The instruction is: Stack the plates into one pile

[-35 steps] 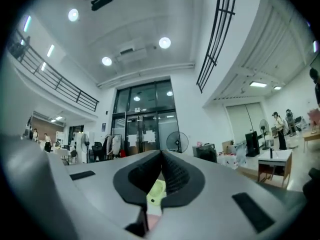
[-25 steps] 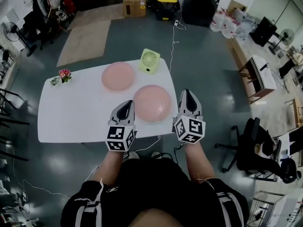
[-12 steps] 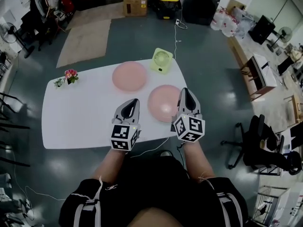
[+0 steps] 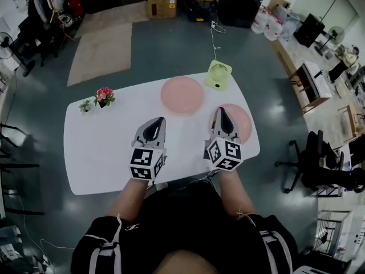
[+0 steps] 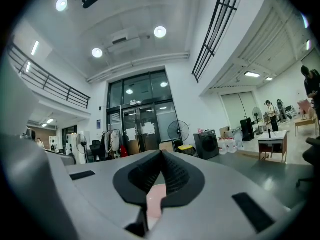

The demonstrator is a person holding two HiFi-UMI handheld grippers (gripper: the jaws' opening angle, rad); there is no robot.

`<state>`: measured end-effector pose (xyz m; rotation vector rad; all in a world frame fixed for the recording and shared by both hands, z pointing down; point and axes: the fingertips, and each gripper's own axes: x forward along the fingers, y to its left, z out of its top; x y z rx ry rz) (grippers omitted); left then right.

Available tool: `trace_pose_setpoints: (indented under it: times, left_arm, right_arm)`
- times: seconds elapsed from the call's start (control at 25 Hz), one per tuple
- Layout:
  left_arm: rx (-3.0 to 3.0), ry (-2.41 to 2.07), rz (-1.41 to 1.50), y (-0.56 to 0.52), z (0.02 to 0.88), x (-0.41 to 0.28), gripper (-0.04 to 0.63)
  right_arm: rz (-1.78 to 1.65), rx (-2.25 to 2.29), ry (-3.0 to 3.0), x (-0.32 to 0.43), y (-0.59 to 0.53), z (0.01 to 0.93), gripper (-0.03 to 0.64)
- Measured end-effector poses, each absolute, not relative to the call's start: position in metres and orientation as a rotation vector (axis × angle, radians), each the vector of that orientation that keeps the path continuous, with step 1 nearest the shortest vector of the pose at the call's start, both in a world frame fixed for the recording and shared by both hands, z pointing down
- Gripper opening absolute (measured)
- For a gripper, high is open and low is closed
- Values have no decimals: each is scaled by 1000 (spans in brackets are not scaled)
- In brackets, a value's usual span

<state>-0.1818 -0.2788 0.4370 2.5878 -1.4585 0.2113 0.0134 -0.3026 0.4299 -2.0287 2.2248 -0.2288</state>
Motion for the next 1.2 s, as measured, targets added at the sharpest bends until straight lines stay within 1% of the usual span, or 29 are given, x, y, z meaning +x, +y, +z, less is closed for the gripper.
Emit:
trace_pose_setpoints:
  times: [0.24, 0.4, 0.56, 0.6, 0.64, 0.68, 0.92, 1.2]
  left_arm:
    - [2560, -1490, 173, -295, 442, -203, 11]
    - [2550, -1471, 195, -300, 452, -205, 11]
    - [2565, -1490, 184, -309, 443, -208, 11]
    - [2572, -1496, 184, -311, 442, -208, 11]
    - [2576, -1502, 183, -313, 440, -209, 11]
    - [2578, -1509, 181, -315, 439, -210, 11]
    - [2567, -1554, 197, -325, 435, -224, 12]
    - [2510, -1618, 218, -334, 442, -246, 12]
  right_arm:
    - [-257, -2010, 2274, -17, -323, 442, 15]
    - [-265, -2023, 2263, -19, -329, 448, 15]
    - [-275, -2026, 2249, -18, -337, 453, 17]
    - [-284, -2014, 2246, -18, -339, 454, 33]
    - [-305, -2002, 2245, -19, -344, 458, 120]
    - [-337, -1997, 2241, -19, -349, 463, 168]
    - [-593, -2075, 2177, -14, -395, 517, 207]
    - [-1034, -2228, 2120, -14, -435, 632, 213]
